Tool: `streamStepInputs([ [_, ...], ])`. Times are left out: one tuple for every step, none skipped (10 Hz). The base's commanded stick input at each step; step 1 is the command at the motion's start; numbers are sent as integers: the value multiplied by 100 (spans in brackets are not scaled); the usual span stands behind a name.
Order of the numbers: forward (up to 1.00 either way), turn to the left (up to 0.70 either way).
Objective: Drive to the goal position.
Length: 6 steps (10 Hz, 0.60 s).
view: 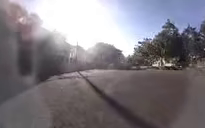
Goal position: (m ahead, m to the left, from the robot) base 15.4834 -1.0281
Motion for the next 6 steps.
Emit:
streamStepInputs([
  [50, 0],
  [50, 0],
  [50, 0],
  [50, 0],
  [50, 0],
  [50, 0],
])
